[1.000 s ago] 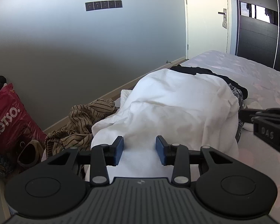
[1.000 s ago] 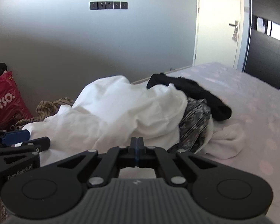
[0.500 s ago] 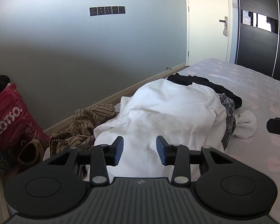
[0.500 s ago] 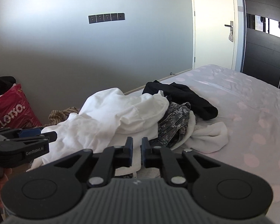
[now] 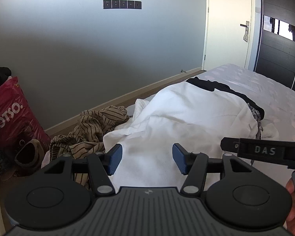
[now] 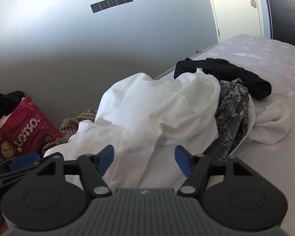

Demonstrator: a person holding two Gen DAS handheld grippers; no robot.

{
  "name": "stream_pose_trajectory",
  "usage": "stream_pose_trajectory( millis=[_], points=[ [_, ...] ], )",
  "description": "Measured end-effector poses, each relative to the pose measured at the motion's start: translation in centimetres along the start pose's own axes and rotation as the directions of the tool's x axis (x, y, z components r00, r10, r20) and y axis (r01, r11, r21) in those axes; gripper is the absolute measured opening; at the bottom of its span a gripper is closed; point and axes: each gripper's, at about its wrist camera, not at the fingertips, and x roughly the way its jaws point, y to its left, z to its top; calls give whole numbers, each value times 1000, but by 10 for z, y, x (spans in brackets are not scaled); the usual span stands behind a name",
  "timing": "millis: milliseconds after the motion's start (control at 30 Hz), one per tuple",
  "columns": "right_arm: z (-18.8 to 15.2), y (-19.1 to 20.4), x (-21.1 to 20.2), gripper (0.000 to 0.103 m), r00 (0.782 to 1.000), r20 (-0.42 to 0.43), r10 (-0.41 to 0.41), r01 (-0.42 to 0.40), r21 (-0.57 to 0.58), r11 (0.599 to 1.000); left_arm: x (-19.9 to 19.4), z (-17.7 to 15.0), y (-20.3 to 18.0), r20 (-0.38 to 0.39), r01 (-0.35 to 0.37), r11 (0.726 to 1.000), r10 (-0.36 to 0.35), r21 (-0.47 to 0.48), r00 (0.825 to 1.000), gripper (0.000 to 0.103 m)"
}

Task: Fold clothes
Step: 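Reach into the pile and grasp the white shirt with the right gripper, then lift the white shirt out of the pile with the right gripper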

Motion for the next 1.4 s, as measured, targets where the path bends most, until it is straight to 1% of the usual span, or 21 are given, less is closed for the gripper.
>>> stream_pose_trajectory(
  millis=[33,67,100,200,267,333,433,533,633,733,800,867,900,933,1033,1100,1167,1233,1300,1367,1400],
  points=[
    [0,0,4,42,1000,-10,7,-7,7,1000,0,0,-1,4,-4,1000,4,10,1000,57],
    [-1,0,8,18,1000,-20,14,-14,14,1000,0,-1,-2,5,-10,1000,10,17,1000,57],
    [-1,1,8,8,1000,-9,24,-24,18,1000,-1,-1,-2,5,-13,1000,13,19,1000,57],
    [0,8,-12,6,996,81,-21,25,-39,999,-5,-1,0,9,-15,1000,15,11,1000,58],
    [2,13,-32,5,986,153,-71,86,-94,992,-11,-1,-1,21,-5,1000,5,6,1000,61],
    [8,14,-60,4,966,229,-121,150,-112,982,-19,-1,-4,38,14,1000,-15,3,999,64],
    [16,3,-106,4,932,317,-178,216,-88,972,-36,-1,-12,80,84,996,-84,2,993,71],
    [17,-5,-160,4,868,429,-250,317,-91,944,-55,-3,-31,131,159,987,-162,32,978,74],
    [15,-19,-210,4,819,475,-321,400,-74,913,-72,-8,-55,163,176,979,-191,101,968,73],
    [8,-41,-257,4,767,500,-403,480,-28,877,-89,-13,-77,163,266,950,-291,160,943,73],
    [-1,-63,-286,4,732,496,-467,529,19,848,-97,-18,-91,160,315,928,-348,200,924,73],
    [-18,-91,-318,4,677,488,-551,595,78,800,-102,-25,-107,140,358,899,-400,250,906,75],
    [-26,-104,-334,4,647,482,-591,626,107,772,-103,-28,-116,119,389,879,-432,275,894,75],
    [-38,-119,-349,4,629,458,-628,651,131,748,-104,-32,-125,101,411,861,-457,298,884,75],
    [-77,-161,-390,5,575,372,-729,723,187,665,-108,-48,-156,62,434,821,-488,370,870,75],
    [-114,-192,-410,5,543,276,-793,764,230,603,-109,-58,-179,30,448,788,-506,422,862,75],
    [-153,-227,-426,5,509,159,-846,796,288,533,-110,-70,-200,-7,462,754,-520,466,854,75],
    [-194,-259,-439,5,444,55,-894,840,322,437,-110,-82,-219,-47,477,718,-529,507,847,75],
    [-234,-290,-446,4,386,-66,-920,877,336,344,-110,-94,-237,-85,488,684,-533,542,842,75],
    [-265,-311,-448,4,371,-163,-914,884,364,293,-108,-106,-250,-128,503,656,-532,563,837,75],
    [-278,-321,-449,5,388,-211,-897,884,362,296,-106,-112,-256,-151,512,642,-531,570,834,75]
  ],
)
